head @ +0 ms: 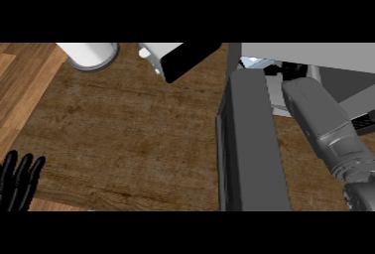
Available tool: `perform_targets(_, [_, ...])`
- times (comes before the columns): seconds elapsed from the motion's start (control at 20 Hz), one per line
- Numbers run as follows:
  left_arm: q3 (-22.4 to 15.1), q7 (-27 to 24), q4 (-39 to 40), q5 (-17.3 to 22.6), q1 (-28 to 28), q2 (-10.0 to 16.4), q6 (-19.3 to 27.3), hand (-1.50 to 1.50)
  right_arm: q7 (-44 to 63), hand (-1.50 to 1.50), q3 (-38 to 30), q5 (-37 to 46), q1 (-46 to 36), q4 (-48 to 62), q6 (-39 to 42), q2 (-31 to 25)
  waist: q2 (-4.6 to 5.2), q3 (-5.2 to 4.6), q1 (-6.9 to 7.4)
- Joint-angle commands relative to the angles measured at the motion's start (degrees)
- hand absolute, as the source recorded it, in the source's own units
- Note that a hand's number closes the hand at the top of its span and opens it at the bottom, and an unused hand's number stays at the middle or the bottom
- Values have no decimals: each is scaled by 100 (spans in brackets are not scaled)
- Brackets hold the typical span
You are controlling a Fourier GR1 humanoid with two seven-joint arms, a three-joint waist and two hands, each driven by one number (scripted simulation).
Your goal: Pick up the milk, place it into the microwave and close the microwave
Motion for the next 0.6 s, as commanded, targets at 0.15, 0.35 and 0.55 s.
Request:
perform_targets(0.15, [-115, 83, 150, -172, -234, 52, -5, -150, 151, -150, 87, 172, -212, 132, -708, 29, 105, 2, 109])
perform_targets(0.35, [-160, 17, 219, -213, -196, 51, -58, -150, 485, -150, -102, -46, -303, 306, -14, 225, 77, 9, 186])
perform_targets(0.55, [-331, 34, 215, -310, -337, 4, -49, -150, 483, -150, -158, -95, -317, 353, 393, 321, 94, 17, 156])
